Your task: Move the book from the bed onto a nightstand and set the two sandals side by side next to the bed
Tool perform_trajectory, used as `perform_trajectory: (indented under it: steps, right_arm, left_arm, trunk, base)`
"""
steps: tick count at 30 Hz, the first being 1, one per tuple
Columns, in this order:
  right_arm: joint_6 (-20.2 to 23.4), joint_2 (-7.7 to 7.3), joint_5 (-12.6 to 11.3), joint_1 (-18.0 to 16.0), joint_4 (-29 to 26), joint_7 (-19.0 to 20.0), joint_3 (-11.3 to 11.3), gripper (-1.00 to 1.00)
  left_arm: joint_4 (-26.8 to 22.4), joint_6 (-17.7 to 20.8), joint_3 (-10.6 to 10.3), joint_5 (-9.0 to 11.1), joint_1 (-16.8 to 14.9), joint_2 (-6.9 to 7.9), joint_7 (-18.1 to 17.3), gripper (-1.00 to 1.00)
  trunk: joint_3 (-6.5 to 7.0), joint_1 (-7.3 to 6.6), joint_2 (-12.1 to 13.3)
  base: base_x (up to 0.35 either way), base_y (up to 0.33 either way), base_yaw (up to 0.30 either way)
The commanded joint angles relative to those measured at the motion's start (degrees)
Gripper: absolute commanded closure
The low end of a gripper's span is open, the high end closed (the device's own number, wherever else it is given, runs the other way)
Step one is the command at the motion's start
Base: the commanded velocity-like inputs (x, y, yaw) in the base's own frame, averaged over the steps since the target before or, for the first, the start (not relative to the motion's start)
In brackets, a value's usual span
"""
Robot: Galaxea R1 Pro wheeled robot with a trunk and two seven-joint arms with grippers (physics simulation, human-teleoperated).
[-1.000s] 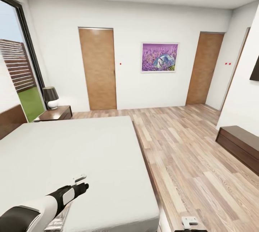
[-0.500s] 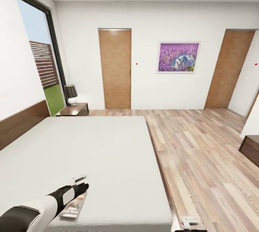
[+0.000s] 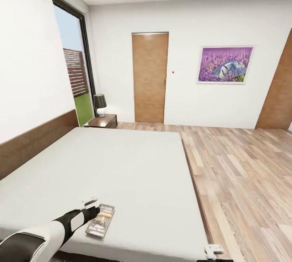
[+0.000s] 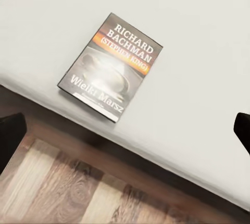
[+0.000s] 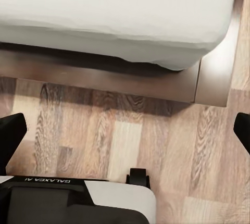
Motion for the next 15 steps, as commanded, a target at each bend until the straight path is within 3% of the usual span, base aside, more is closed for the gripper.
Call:
perform_trajectory:
  steps: [1, 9, 15]
  right_arm:
    - [0.2, -0.03, -0.6, 0.0, 0.0, 0.1, 0.5, -1.0]
    - [0.2, -0.03, -0.6, 0.0, 0.0, 0.1, 0.5, -1.0]
    - [0.2, -0.03, -0.6, 0.0, 0.0, 0.1, 0.5, -1.0]
  left_arm:
    - [0.0, 0.2, -0.5, 0.5, -0.1, -0.02, 0.1, -1.0]
    - [0.0, 0.2, -0.5, 0.5, -0.1, -0.02, 0.1, -1.0]
    - [0.0, 0.2, -0.5, 0.5, -0.1, -0.02, 0.1, -1.0]
  trunk:
    - [-0.06, 0.02, -0.1]
    - [-0.06, 0.02, -0.1]
    - [-0.06, 0.02, -0.1]
  base:
    - [0.0, 0.156, 0.178]
    - [0.0, 0.187, 0.097]
    - [0.0, 0.074, 0.02]
